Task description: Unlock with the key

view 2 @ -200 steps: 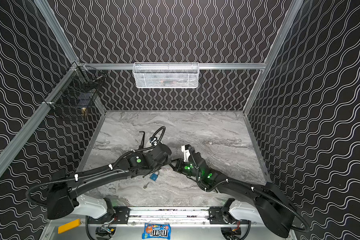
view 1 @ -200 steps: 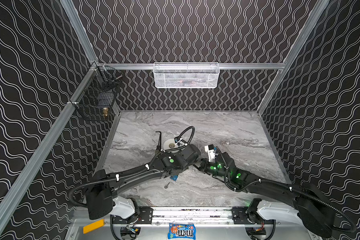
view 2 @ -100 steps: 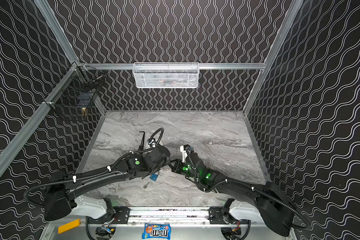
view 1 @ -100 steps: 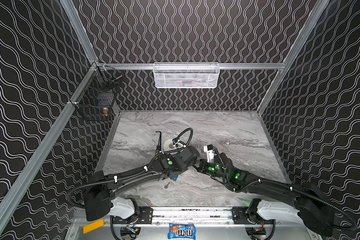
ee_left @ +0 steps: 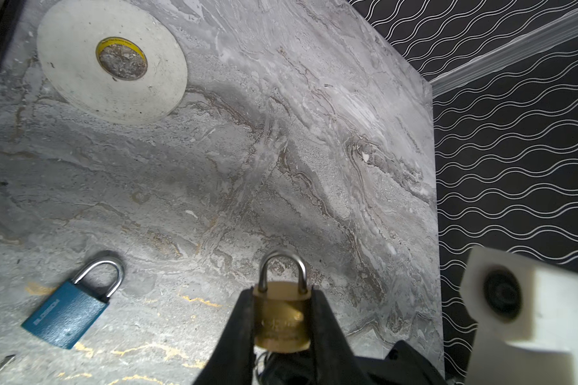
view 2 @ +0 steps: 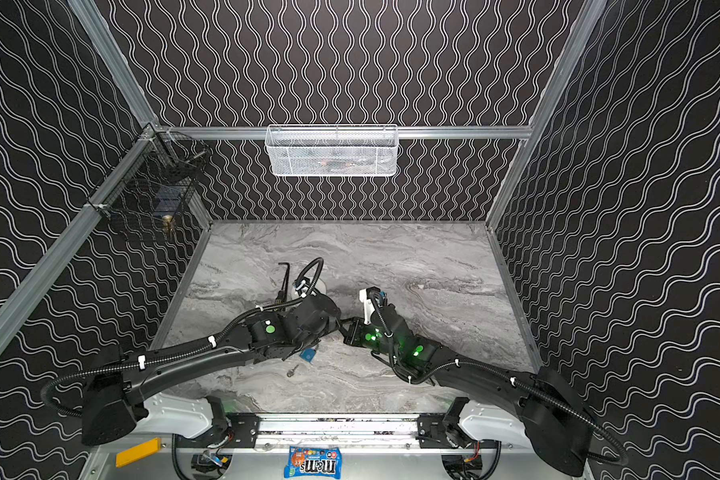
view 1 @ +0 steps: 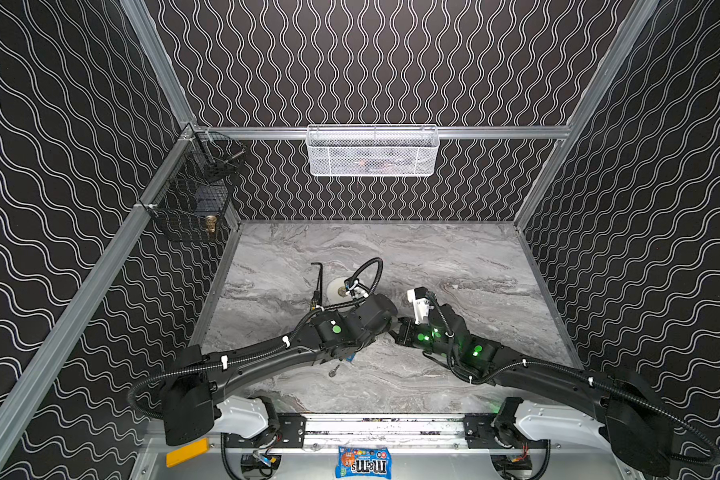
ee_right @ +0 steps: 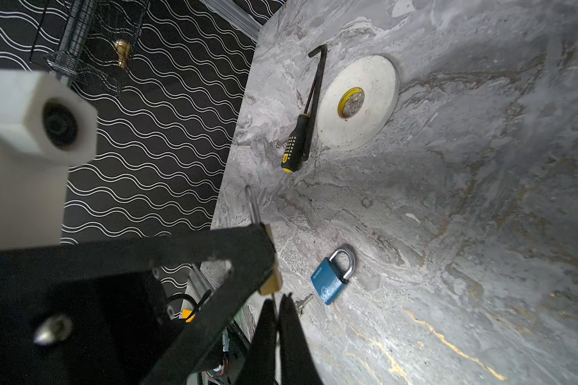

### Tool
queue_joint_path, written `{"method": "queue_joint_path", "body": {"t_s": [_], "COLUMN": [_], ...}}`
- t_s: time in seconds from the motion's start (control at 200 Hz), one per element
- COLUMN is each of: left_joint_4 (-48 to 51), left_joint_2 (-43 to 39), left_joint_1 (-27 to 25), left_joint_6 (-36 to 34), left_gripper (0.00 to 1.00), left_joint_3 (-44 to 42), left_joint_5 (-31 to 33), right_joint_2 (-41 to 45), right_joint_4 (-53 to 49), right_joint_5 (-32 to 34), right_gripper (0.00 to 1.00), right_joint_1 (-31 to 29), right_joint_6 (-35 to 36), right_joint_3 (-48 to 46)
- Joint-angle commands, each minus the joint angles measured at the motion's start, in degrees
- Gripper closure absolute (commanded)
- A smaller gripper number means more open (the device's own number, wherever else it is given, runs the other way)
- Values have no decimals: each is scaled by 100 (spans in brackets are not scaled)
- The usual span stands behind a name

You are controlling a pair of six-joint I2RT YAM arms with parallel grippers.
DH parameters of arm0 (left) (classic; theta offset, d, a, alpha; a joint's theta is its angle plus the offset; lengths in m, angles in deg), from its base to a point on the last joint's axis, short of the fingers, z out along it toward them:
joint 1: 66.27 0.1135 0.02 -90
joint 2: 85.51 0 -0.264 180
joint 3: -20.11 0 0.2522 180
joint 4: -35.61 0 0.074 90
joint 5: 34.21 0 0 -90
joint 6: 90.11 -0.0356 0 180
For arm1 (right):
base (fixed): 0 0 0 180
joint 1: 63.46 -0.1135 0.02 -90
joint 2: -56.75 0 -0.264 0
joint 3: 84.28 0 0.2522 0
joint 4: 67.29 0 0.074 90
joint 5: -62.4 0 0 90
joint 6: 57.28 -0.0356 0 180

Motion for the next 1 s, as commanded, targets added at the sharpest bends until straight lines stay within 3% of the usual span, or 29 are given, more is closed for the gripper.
{"method": "queue_joint_path", "body": {"t_s": [0.0,0.09,0.22,0.375,0.806,0.996], "left_joint_4": [274,246,210,79,38,66], "left_joint_2": [-27,-87,-100,-90,-33,9], "left_joint_1": [43,54,61,61,61,61], "left_joint_6": [82,125,141,165,114,65], "left_gripper": [100,100,100,100,100,100], "left_joint_3": [18,-12,6,-25,59,128], "left_joint_5": [-291,-8,140,131,132,123], "right_joint_2": [190,404,677,664,244,150], "right_joint_4": [609,757,764,1262,1523,1677], "right_joint_5": [224,-44,-201,-280,-141,-79], "right_gripper": [79,72,71,74,81,89], "right_joint_1": [20,22,21,28,14,13], "right_joint_6": [319,566,561,-104,-347,-359], "right_joint_3": [-168,-407,-666,-889,-814,-881]}}
